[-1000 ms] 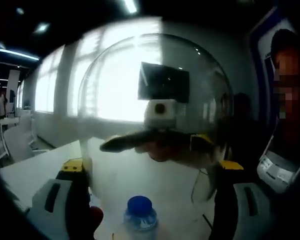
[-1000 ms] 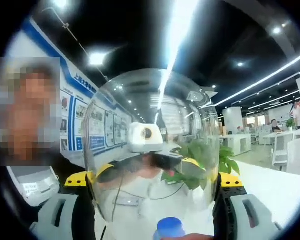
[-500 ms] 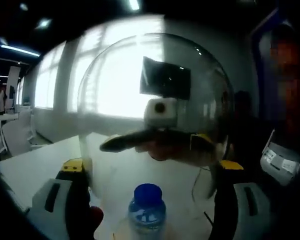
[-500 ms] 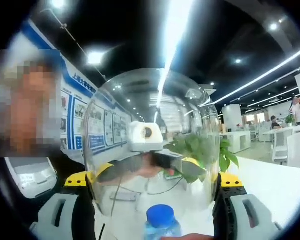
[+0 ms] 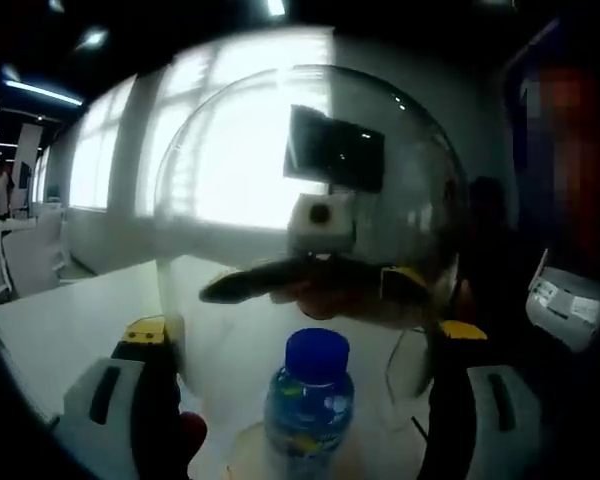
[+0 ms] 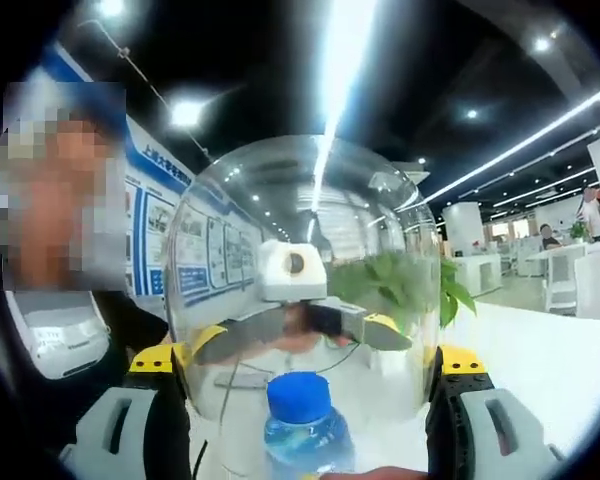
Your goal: Open the cover put in the Mizone put the cover back on
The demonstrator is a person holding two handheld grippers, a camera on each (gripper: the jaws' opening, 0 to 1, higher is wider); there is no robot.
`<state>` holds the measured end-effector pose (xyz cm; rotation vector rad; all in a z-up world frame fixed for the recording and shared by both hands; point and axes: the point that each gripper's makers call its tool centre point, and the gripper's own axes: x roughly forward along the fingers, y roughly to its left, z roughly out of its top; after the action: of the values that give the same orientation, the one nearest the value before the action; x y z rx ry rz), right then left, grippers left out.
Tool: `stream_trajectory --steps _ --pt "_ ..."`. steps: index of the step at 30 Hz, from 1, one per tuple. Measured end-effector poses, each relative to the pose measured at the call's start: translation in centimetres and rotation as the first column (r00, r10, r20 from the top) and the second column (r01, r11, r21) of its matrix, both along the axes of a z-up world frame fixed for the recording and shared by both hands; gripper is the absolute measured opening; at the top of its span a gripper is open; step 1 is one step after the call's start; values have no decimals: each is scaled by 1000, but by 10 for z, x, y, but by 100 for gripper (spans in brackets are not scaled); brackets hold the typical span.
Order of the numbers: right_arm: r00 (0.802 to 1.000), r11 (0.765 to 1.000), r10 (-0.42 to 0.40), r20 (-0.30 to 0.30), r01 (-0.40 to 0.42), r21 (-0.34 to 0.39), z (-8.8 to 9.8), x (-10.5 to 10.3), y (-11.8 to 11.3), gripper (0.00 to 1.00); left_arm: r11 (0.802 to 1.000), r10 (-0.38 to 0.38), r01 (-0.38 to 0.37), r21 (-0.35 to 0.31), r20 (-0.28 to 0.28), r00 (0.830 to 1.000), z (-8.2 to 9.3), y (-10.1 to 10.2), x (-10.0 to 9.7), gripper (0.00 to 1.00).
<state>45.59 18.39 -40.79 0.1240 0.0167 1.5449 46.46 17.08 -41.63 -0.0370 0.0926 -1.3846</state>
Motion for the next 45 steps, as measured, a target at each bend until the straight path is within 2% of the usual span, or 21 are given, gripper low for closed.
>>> stream_trajectory --steps 13,17,22,28,35,36,40,42,45 --pt "1000 999 3 -15 -4 -46 -44 5 3 91 1000 -11 11 17 -15 1000 -42 4 8 87" --pt "999 1000 1 -42 -3 -30 -46 7 2 91 1000 -6 6 1 -42 999 -45 4 10 87" --pt "1000 999 0 -23 0 -34 -50 6 1 91 1000 -8 8 4 -21 1000 -48 2 10 87" --pt "1000 999 0 -31 -1 -39 -62 9 -1 91 1000 -10 11 13 -30 999 -61 0 10 87" --pt "1000 998 6 -15 -7 -64 -82 11 -1 91 998 -10 11 56 -24 1000 -81 -1 10 87" --pt "1000 999 -7 0 7 -44 -79 13 -3 91 999 -9 9 42 -11 1000 -80 0 9 87" --pt "1000 999 2 8 -2 -47 -80 6 -4 91 999 -10 11 48 -4 1000 -83 1 7 87" --pt "999 999 -4 38 6 -48 -81 2 -3 91 997 -20 19 69 18 1000 -85 2 3 87" --pt "999 999 -11 44 13 -45 -80 1 -2 91 997 -22 20 79 24 999 -86 3 2 87"
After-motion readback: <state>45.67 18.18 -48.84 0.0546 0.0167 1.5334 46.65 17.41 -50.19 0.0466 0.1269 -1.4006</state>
